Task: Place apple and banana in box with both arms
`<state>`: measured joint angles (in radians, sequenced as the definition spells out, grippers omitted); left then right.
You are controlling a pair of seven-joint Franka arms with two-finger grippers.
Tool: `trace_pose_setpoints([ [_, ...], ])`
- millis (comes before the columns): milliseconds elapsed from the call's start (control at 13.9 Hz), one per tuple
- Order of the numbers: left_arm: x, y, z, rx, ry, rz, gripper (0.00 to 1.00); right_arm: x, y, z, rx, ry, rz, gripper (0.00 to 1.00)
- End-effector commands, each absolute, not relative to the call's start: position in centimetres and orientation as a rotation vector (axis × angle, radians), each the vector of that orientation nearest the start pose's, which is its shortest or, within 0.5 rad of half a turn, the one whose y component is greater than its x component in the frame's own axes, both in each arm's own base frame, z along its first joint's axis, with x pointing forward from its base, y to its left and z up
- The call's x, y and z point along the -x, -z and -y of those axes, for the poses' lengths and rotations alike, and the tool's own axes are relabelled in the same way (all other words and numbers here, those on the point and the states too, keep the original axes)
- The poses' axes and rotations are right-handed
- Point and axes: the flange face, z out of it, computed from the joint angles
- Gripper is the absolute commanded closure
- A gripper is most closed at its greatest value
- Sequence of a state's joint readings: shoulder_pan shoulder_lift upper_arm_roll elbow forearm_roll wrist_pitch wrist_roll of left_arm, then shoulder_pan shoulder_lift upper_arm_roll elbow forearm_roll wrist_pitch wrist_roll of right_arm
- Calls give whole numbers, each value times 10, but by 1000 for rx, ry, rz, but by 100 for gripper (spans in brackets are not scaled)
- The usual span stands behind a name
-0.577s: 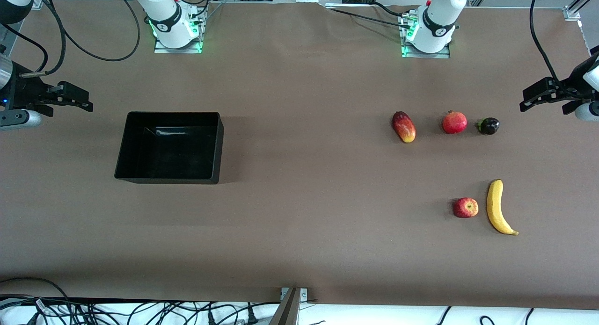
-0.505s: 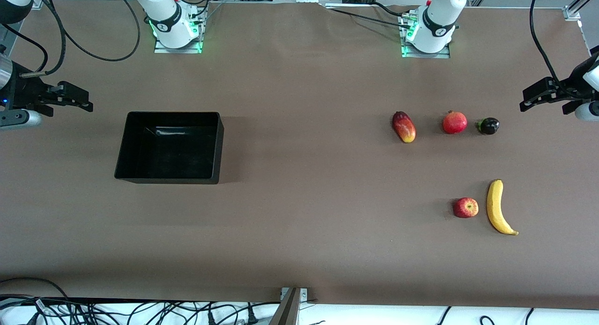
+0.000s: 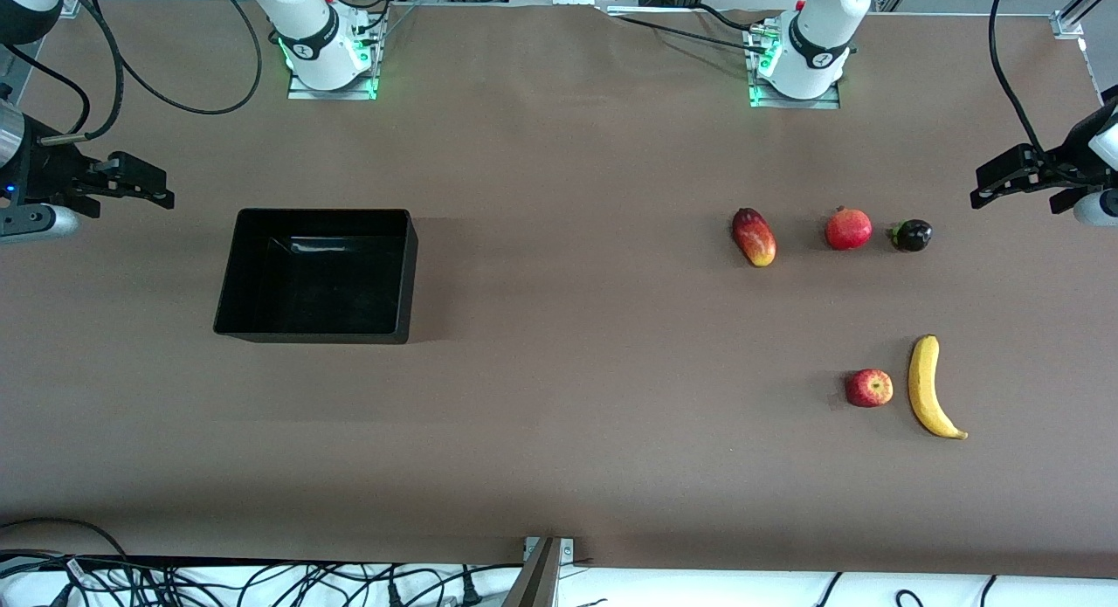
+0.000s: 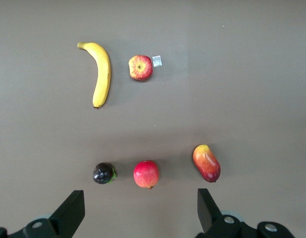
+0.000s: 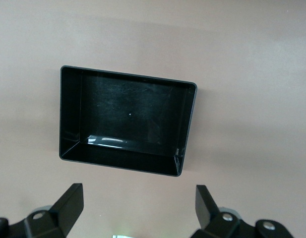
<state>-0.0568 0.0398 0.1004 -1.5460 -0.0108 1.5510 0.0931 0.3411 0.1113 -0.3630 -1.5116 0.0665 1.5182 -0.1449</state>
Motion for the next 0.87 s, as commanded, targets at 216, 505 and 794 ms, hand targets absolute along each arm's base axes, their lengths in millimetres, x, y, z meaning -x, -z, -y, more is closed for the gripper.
trace_pose_setpoints([
  [216, -560, -615, -25, 3129, -52, -70, 0, -589, -541, -3, 3144, -255, 176, 0],
  [505, -560, -615, -25, 3129, -54, -77, 0, -587, -438, 11, 3186, -188, 171, 0],
  [794, -560, -609, -29, 3130, -78, -79, 0, -573, -346, 41, 3211, -126, 91, 0],
])
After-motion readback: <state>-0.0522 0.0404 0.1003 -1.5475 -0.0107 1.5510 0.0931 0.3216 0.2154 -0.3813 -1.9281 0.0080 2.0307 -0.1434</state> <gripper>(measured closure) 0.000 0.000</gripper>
